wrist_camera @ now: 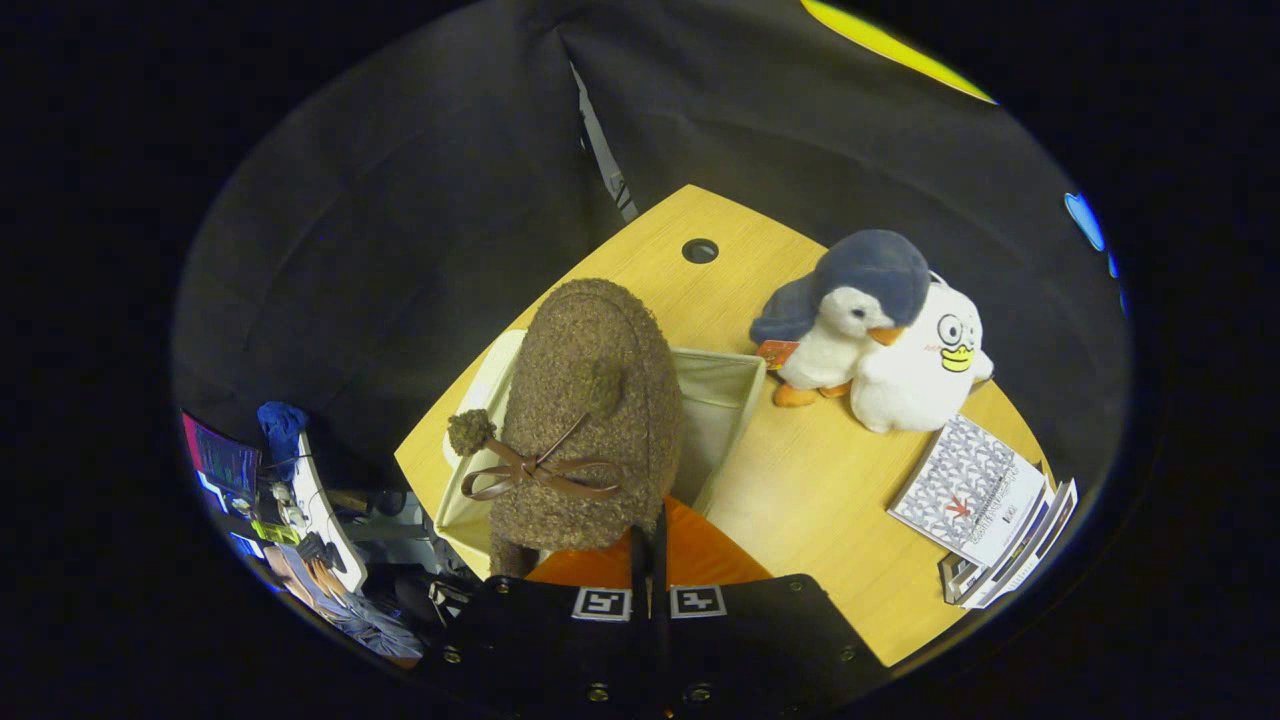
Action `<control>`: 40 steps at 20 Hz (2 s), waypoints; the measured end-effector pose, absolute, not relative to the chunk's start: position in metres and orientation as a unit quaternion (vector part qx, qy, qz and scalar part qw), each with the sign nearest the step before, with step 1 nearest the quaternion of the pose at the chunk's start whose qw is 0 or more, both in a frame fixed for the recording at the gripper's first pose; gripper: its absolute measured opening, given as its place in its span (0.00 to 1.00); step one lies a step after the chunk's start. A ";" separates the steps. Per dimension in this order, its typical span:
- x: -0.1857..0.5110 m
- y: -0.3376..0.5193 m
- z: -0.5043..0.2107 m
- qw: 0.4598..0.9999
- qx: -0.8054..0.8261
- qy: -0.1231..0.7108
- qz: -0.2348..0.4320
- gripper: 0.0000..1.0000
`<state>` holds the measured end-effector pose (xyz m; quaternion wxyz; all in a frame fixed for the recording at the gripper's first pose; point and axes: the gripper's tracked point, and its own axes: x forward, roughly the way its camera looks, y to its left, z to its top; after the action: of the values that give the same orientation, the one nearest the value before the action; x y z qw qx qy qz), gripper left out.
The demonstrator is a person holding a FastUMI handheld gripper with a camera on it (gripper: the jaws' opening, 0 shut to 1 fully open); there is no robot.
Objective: Open the storage box then place both shoes into the box .Put the left shoe in first, then the right shoe, with the right side of both shoes facing outward in a uniform manner.
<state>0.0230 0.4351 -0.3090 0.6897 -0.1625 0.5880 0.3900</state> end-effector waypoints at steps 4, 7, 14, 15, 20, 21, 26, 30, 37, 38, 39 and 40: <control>0.024 0.453 -0.335 0.671 -0.220 0.584 0.400 0.00; 0.023 0.461 -0.353 0.659 -0.243 0.590 0.397 0.00; 0.012 0.468 -0.373 0.645 -0.258 0.599 0.398 0.01; 0.013 0.468 -0.374 0.645 -0.258 0.599 0.398 0.01; 0.010 0.467 -0.375 0.644 -0.255 0.604 0.394 0.01; 0.009 0.468 -0.374 0.644 -0.253 0.604 0.397 0.01; 0.011 0.468 -0.336 0.680 -0.208 0.570 0.411 0.63; 0.021 0.440 -0.269 0.758 -0.125 0.504 0.395 0.75; 0.045 0.314 -0.166 0.893 -0.035 0.357 0.272 0.74; 0.047 0.294 -0.154 0.909 -0.023 0.334 0.248 0.74; 0.049 0.272 -0.143 0.925 -0.012 0.310 0.219 0.74; 0.050 0.253 -0.131 0.940 -0.003 0.282 0.194 0.74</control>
<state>0.0501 0.2528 -0.1305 0.9398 -0.0033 0.2817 0.1936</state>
